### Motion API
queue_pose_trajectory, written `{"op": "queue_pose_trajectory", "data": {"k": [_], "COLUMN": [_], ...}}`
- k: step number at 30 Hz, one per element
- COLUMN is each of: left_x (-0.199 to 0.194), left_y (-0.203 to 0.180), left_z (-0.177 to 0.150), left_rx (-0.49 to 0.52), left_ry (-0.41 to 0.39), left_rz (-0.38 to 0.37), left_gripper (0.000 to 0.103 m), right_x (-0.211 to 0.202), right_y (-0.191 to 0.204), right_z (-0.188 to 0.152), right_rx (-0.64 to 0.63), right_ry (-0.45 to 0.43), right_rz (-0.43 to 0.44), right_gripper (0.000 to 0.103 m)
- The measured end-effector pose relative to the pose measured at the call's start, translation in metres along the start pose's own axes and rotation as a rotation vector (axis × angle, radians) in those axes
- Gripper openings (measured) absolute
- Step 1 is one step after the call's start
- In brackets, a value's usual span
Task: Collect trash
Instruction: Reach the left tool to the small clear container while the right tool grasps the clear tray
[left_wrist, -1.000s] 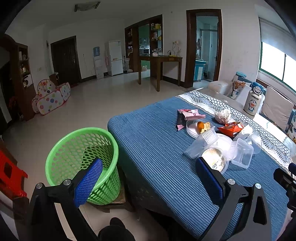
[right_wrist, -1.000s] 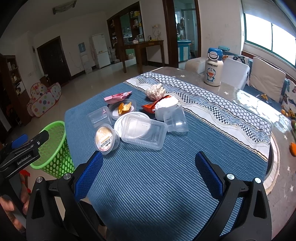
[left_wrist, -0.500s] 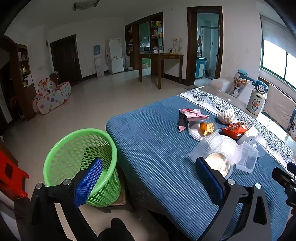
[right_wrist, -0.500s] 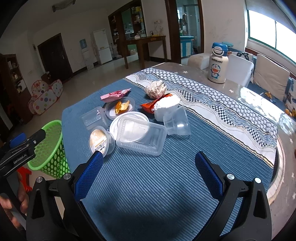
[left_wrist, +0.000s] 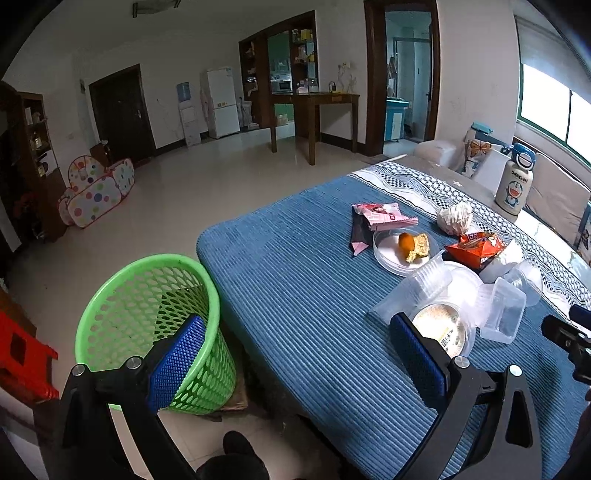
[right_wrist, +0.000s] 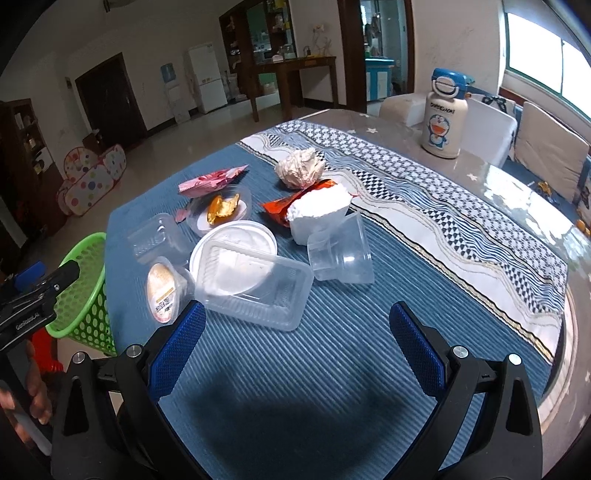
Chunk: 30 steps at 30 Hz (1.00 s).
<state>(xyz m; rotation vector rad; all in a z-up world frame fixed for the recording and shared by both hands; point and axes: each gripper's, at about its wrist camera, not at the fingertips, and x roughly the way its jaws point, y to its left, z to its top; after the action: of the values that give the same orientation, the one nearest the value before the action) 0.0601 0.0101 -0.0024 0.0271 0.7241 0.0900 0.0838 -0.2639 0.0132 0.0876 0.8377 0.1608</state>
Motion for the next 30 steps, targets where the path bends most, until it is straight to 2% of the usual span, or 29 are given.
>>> {"op": "queue_pose_trajectory", "data": {"k": [9, 18, 22, 30], "left_x": [0.012, 0.021, 0.025, 0.029], "left_y": [-0.001, 0.012, 0.014, 0.017], "left_z": [0.006, 0.008, 0.008, 0.009], "left_rx": [0.008, -0.04, -0.045, -0.039], "left_ry": [0.02, 0.039, 0.045, 0.04], "left_rz": [-0.031, -0.075, -0.086, -0.121], "left_gripper": [0.097, 0.097, 0.097, 0.097], "right_x": [0.021, 0.039, 0.046, 0.062], "right_y": [0.012, 0.01, 0.013, 0.017], "right_z": [0.003, 0.012, 0.015, 0.017], "right_rx": [-0.044, 0.057, 0.095, 0.114], "right_ry": [0.049, 0.081, 0.084, 0.091], "right_rz": [0.075, 0.125, 0.129, 0.079], "right_gripper": [0.098, 0.098, 0.098, 0.098]}}
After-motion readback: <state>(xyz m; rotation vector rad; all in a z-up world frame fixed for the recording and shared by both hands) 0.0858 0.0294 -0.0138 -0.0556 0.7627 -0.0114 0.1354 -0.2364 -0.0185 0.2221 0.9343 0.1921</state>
